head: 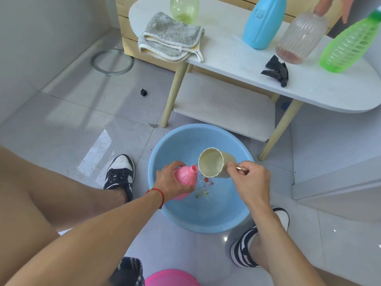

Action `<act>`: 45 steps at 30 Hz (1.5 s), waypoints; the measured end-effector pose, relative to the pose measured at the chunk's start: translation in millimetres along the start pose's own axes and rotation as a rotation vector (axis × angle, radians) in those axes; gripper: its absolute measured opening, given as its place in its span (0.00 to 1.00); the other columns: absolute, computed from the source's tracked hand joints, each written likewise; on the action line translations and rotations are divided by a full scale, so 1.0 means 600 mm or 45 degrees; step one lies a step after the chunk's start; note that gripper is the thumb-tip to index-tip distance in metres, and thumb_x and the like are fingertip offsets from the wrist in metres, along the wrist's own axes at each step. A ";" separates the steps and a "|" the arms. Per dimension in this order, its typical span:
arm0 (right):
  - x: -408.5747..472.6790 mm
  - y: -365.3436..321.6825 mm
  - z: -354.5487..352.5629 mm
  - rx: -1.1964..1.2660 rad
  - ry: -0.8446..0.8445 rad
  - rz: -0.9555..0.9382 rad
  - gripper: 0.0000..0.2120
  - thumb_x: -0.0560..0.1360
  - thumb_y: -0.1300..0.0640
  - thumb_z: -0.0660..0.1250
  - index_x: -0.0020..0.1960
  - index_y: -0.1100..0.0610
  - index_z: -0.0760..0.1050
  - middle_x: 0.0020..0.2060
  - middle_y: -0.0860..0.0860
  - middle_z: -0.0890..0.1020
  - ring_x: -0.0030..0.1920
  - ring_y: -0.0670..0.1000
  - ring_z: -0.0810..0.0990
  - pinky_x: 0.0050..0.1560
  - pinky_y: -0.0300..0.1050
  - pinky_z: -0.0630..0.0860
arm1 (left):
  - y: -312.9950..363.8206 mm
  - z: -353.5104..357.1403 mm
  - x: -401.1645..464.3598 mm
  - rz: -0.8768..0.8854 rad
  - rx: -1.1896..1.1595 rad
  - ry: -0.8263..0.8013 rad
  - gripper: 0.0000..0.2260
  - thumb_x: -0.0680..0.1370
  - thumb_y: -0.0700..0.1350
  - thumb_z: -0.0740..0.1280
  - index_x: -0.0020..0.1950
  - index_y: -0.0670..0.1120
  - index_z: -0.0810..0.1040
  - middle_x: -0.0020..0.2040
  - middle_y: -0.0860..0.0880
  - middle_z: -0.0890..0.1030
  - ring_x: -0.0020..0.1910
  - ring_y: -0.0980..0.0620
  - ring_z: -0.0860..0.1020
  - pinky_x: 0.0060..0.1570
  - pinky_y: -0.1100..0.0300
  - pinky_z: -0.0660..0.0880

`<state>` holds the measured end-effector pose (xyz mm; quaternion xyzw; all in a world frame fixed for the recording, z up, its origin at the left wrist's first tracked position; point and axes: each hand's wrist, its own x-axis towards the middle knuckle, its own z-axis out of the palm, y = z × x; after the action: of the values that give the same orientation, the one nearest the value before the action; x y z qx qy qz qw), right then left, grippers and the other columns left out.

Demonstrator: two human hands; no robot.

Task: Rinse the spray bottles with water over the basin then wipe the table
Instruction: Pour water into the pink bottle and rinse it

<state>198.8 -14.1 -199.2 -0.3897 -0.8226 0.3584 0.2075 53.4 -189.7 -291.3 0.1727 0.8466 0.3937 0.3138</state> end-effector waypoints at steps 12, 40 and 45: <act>0.001 -0.001 0.006 -0.296 0.127 -0.348 0.23 0.72 0.60 0.76 0.27 0.61 0.64 0.25 0.51 0.74 0.34 0.57 0.75 0.39 0.50 0.70 | 0.004 0.005 0.000 0.015 0.029 -0.056 0.34 0.55 0.63 0.79 0.59 0.65 0.73 0.58 0.57 0.76 0.61 0.48 0.73 0.57 0.46 0.80; 0.011 -0.002 -0.011 -0.353 0.366 -0.707 0.19 0.76 0.58 0.69 0.29 0.61 0.69 0.30 0.53 0.77 0.44 0.57 0.81 0.43 0.43 0.74 | 0.005 0.010 0.003 -0.040 0.071 -0.107 0.36 0.55 0.65 0.77 0.62 0.64 0.75 0.58 0.55 0.75 0.63 0.48 0.72 0.58 0.45 0.79; 0.013 -0.003 -0.015 -0.341 0.383 -0.738 0.18 0.76 0.60 0.71 0.30 0.62 0.72 0.30 0.54 0.78 0.46 0.58 0.82 0.46 0.40 0.73 | 0.006 0.009 0.001 -0.042 0.076 -0.111 0.36 0.54 0.66 0.77 0.62 0.64 0.75 0.58 0.55 0.76 0.62 0.47 0.73 0.58 0.45 0.79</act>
<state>198.6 -4.7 -191.8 -0.2123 -0.8990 0.1120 0.3663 56.6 -183.8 -291.3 0.1850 0.8461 0.3551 0.3517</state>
